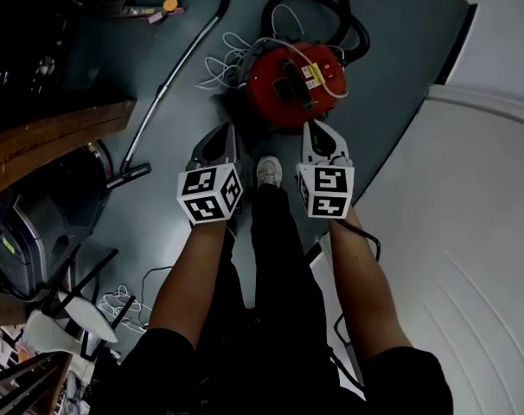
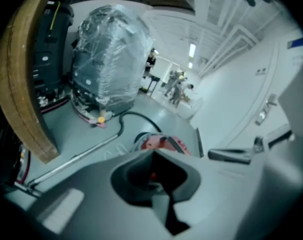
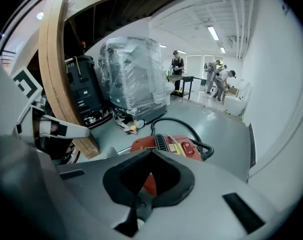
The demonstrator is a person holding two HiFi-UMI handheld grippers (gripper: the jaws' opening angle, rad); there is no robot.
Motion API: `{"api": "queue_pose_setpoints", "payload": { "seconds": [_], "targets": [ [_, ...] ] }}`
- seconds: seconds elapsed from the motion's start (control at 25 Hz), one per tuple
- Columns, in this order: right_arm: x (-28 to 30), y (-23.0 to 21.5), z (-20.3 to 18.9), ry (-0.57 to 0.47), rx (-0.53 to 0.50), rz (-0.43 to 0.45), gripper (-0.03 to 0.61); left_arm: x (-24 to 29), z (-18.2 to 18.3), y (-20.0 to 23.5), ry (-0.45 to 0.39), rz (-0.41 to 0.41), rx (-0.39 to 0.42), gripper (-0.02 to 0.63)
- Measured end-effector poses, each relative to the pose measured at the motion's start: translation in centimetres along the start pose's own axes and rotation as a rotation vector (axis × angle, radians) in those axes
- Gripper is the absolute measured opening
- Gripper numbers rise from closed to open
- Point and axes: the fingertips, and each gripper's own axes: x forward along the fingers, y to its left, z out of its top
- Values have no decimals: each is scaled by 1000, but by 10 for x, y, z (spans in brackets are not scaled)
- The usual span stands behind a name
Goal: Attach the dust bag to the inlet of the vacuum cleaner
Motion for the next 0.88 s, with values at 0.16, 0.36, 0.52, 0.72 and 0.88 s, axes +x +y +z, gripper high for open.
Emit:
{"api": "queue_pose_setpoints", "payload": {
  "seconds": [0.16,0.36,0.52,0.72,0.88],
  "targets": [
    [-56,24,40,-74,56,-20,0,-34,40,-30,-37,-53,57,-2],
    [-134,41,120,-183,102,-71,-2,-113,116,-77,-113,-80,101,-2],
    [-199,58,182,-263,163,-87,-2,-184,168,-104,-140,-54,212,-3],
    [-281,89,243,-346,192,-74,0,-275,235,-142,-207,-101,350,-3],
    [-319,109,302,-449,162,-65,0,-332,305,-154,-362,-82,436,-3]
  ]
}}
